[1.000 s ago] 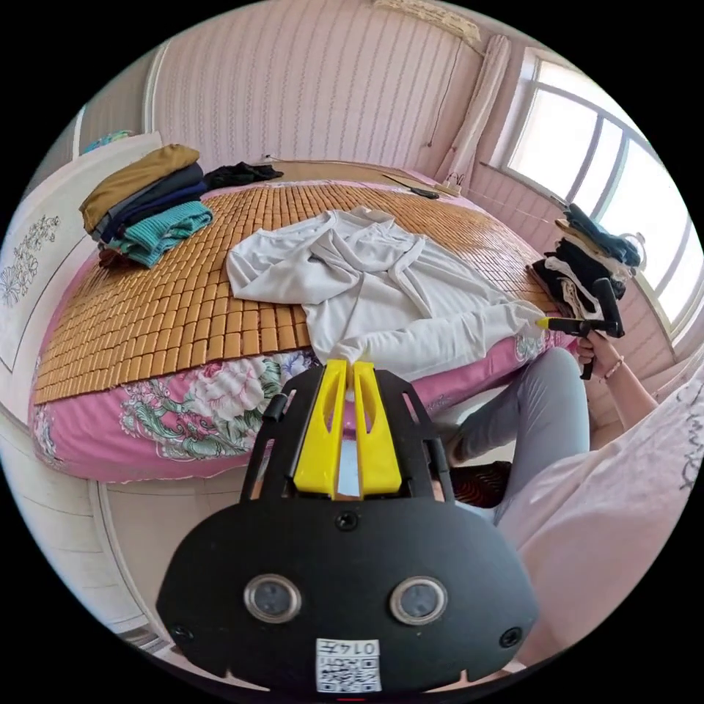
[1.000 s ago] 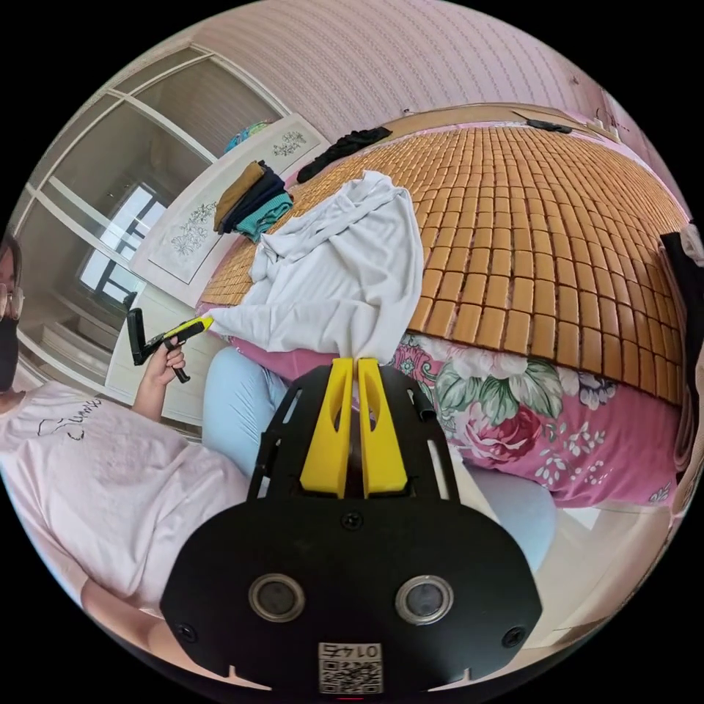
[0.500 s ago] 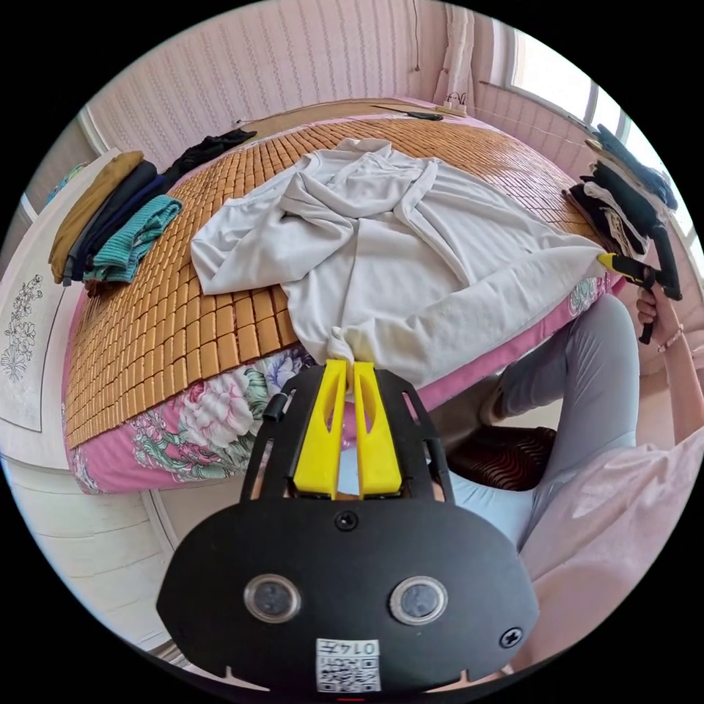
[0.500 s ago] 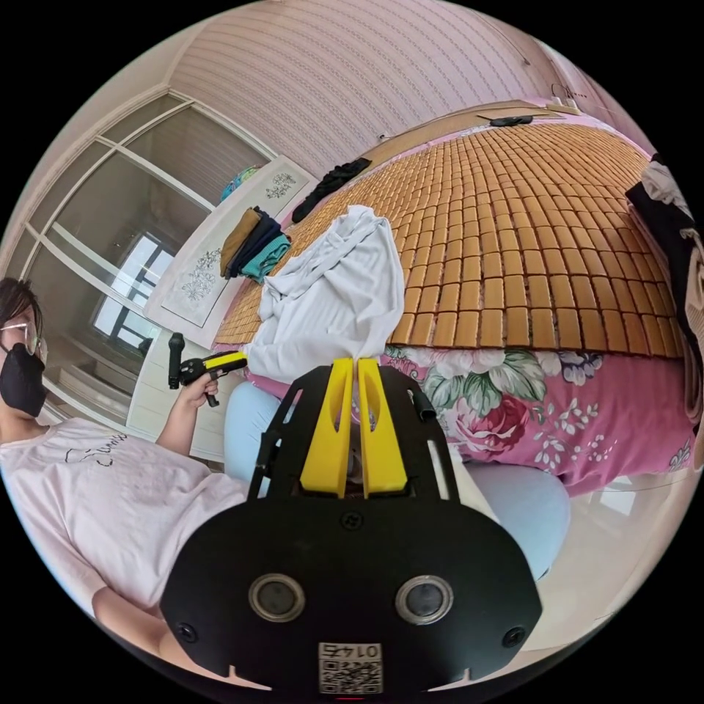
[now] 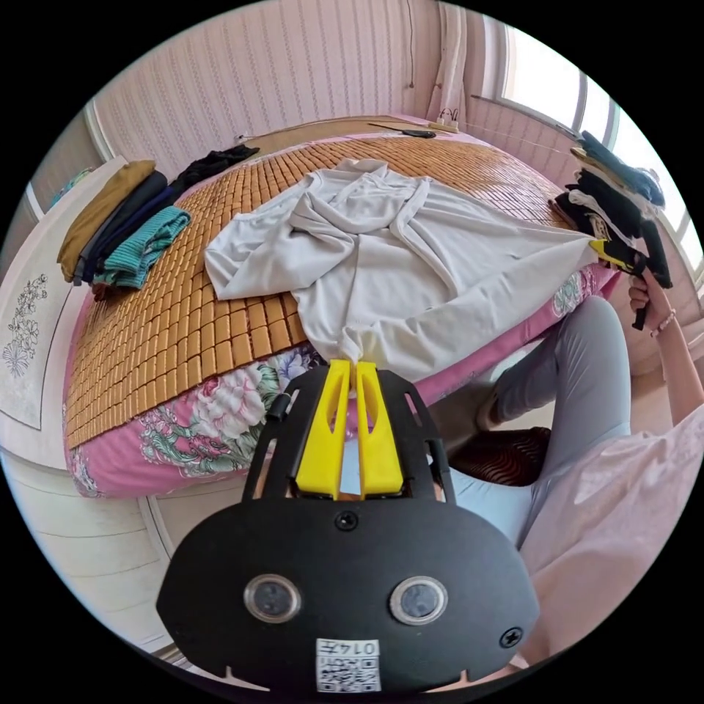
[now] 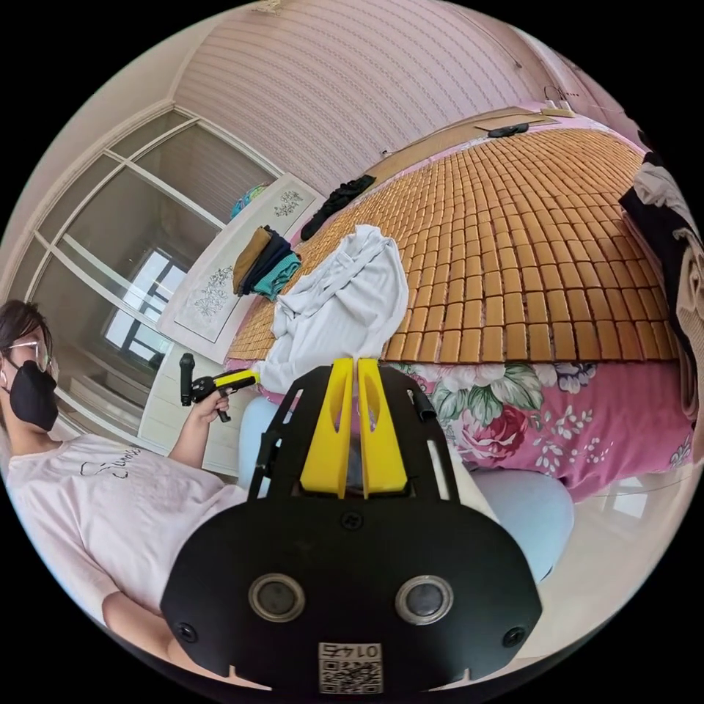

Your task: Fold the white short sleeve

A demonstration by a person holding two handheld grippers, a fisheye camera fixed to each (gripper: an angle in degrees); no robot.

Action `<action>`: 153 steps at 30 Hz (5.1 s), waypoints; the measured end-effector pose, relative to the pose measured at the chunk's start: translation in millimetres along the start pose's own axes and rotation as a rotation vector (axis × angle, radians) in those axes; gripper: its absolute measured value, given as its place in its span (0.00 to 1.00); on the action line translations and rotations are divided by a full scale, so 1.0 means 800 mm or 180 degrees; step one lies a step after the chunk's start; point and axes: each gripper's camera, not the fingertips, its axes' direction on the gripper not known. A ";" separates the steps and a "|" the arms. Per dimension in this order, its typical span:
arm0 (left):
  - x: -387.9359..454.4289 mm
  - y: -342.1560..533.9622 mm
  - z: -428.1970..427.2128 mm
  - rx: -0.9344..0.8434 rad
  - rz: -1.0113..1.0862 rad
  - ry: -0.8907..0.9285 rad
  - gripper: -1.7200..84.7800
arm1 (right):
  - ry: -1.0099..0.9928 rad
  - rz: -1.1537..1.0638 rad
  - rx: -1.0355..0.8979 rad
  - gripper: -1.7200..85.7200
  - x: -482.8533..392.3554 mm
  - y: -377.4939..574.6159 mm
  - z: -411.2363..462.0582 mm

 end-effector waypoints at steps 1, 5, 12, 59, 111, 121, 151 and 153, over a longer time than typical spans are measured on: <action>-0.007 0.009 -0.021 0.0140 -0.0042 0.0063 0.01 | -0.0067 -0.0031 0.0103 0.02 -0.004 0.001 -0.017; -0.055 0.065 -0.132 0.1271 -0.0354 0.1049 0.01 | -0.0326 -0.0272 0.0461 0.02 -0.031 0.001 -0.075; -0.128 0.167 -0.355 0.2885 -0.0175 0.1303 0.01 | -0.0985 -0.1505 0.1329 0.02 -0.165 -0.019 -0.245; -0.220 -0.042 0.125 0.0602 -0.0906 0.0933 0.01 | 0.0176 -0.0151 -0.0626 0.02 0.024 -0.182 0.147; -0.196 -0.628 0.493 0.0138 -0.0340 -0.0432 0.01 | 0.1547 -0.1581 -0.0796 0.06 -0.063 -0.702 0.635; -0.146 -0.626 0.423 0.0829 -0.0048 -0.0418 0.05 | 0.1762 -0.0807 -0.0095 0.11 0.068 -0.637 0.424; 0.175 -0.721 0.465 0.0697 0.0891 0.0819 0.01 | 0.1777 -0.0956 0.0729 0.04 -0.007 -0.394 0.131; 0.178 -0.724 0.476 0.0516 0.0731 0.0827 0.01 | 0.1956 -0.0649 0.0521 0.05 0.024 -0.380 0.141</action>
